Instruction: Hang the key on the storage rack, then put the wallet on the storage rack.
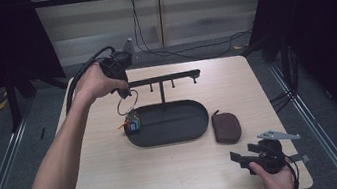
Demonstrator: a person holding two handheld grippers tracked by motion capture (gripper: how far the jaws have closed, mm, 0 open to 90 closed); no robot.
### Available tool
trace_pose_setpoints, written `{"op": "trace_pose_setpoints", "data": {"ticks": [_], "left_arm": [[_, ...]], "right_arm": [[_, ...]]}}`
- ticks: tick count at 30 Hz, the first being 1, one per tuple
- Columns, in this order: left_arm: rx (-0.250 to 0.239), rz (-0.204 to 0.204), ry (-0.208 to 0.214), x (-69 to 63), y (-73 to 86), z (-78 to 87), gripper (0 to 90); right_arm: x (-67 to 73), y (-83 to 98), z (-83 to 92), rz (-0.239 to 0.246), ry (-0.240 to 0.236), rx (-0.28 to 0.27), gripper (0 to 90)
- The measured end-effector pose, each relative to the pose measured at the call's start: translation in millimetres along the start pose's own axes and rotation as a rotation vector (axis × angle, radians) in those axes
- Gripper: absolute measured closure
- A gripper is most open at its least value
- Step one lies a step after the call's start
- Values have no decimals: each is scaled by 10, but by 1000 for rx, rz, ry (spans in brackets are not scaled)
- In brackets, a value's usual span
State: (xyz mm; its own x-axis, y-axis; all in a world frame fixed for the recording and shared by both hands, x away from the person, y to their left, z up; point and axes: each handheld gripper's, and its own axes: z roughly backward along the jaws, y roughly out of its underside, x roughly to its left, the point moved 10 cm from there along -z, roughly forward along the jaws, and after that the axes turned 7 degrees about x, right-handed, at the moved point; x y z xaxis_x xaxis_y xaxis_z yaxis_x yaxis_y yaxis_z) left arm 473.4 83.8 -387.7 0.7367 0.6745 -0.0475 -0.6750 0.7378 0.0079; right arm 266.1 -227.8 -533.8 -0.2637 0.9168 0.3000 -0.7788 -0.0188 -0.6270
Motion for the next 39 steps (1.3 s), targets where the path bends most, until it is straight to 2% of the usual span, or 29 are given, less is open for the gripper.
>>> {"op": "trace_pose_setpoints", "data": {"ticks": [4,8,10,15,17,20,27,28,29,32,36,38,39], "left_arm": [[-6,3,11,13,5,-17,842],[-12,10,2,38,18,-7,807],[-23,15,13,24,21,13,794],[-36,9,19,23,33,45,771],[-44,17,36,29,43,55,748],[-44,17,37,26,88,53,733],[-74,19,85,-18,217,62,695],[-86,22,88,-18,228,63,693],[-122,31,113,-33,243,76,690],[-133,17,134,-76,269,57,680],[-146,8,140,-114,310,14,631],[-176,0,160,-130,340,33,594],[-208,-3,176,-146,355,45,594]], "right_arm": [[-1,2,-1,-2,0,2,185],[13,9,-14,5,3,9,185],[19,8,-16,6,3,9,185],[13,2,-17,1,1,8,185],[9,6,-19,-2,0,8,185],[1,5,-27,-5,1,13,185],[-4,12,-18,-7,6,12,185],[-5,12,-19,-8,5,13,185],[-11,9,-23,-5,9,12,185],[-17,7,-26,-4,10,11,185],[-25,-1,-39,-9,14,16,185],[-29,1,-45,-8,13,19,185],[-29,1,-45,-8,13,19,185]]}}
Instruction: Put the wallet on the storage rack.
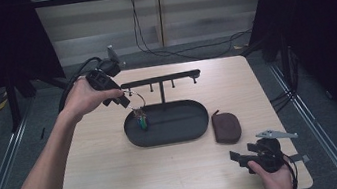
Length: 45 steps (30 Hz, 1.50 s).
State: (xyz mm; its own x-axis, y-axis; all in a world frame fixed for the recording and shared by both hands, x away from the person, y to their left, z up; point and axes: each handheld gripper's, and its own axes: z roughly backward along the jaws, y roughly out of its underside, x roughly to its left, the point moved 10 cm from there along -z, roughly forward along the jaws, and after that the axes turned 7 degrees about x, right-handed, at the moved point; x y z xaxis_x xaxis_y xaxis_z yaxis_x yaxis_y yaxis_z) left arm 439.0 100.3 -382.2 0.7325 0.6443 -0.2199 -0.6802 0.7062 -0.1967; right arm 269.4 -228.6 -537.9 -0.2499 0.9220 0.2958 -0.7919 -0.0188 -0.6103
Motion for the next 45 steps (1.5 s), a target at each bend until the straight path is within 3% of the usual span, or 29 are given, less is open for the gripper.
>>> {"op": "trace_pose_setpoints", "data": {"ticks": [10,13,20,24,29,30,37,42,43,45], "left_arm": [[-76,-1,39,25,314,-75,547],[-101,-11,59,-6,381,-99,500],[-155,-15,62,-46,551,-228,417],[-156,-29,66,-53,652,-350,358],[-194,-49,88,-50,772,-451,228],[-221,-34,100,-47,822,-482,207],[-247,-33,94,-17,986,-568,179],[-295,23,98,-2,1105,-656,165],[-323,17,73,11,1159,-687,165],[-331,17,84,2,1188,-704,165]], "right_arm": [[-7,12,20,-1,8,-7,185],[-21,9,3,-2,10,-2,185],[-21,13,16,-4,12,-4,185],[-16,15,1,-2,12,2,185],[-26,13,4,-8,13,1,185],[-28,11,5,-3,14,-3,185],[-26,14,3,-4,15,0,185],[-27,15,4,-5,15,1,185],[-28,16,3,-7,16,2,185],[-28,16,1,-8,15,3,185]]}}
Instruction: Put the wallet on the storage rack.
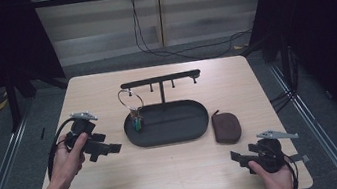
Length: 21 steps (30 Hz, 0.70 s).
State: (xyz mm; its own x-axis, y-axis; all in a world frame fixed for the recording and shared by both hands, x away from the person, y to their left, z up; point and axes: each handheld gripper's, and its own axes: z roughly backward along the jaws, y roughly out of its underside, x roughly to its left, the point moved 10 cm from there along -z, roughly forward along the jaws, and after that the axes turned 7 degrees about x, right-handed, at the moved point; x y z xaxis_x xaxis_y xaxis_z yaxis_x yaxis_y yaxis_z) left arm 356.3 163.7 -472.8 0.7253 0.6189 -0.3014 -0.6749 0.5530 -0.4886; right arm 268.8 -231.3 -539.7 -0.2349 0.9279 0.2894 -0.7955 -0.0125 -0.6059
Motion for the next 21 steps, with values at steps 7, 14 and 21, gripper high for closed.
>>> {"op": "trace_pose_setpoints", "data": {"ticks": [7,14,21], "left_arm": [[-2,24,-17,73,296,-77,165],[-27,16,-24,34,527,-120,165],[-41,24,-37,-47,765,-210,165]], "right_arm": [[-5,3,-1,-2,-1,2,186],[-6,-3,-4,-5,-6,3,191],[-8,-3,0,-13,-12,6,191]]}}
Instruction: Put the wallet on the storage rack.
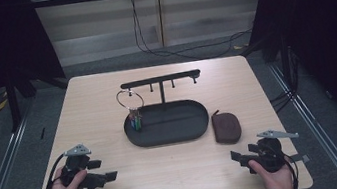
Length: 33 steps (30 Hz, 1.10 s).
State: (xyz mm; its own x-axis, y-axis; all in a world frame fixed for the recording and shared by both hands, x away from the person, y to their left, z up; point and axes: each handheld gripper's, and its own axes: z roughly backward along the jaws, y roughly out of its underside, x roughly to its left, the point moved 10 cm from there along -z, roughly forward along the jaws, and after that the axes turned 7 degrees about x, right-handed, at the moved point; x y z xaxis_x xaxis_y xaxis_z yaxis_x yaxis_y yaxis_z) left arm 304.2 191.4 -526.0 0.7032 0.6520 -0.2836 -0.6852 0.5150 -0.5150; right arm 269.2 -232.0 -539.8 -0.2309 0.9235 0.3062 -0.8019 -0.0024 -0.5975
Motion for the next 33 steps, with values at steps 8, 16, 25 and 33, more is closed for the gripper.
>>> {"op": "trace_pose_setpoints", "data": {"ticks": [8,16,25,33], "left_arm": [[-27,-8,9,-113,208,-44,165],[-79,20,-3,-113,293,-10,169],[-73,-37,28,-260,339,-11,170],[-76,-39,36,-276,363,-3,170]], "right_arm": [[12,-43,15,-6,-10,3,190],[52,-140,38,2,-23,23,189],[13,-433,35,-16,-15,94,208],[-15,-643,26,-14,23,165,214]]}}
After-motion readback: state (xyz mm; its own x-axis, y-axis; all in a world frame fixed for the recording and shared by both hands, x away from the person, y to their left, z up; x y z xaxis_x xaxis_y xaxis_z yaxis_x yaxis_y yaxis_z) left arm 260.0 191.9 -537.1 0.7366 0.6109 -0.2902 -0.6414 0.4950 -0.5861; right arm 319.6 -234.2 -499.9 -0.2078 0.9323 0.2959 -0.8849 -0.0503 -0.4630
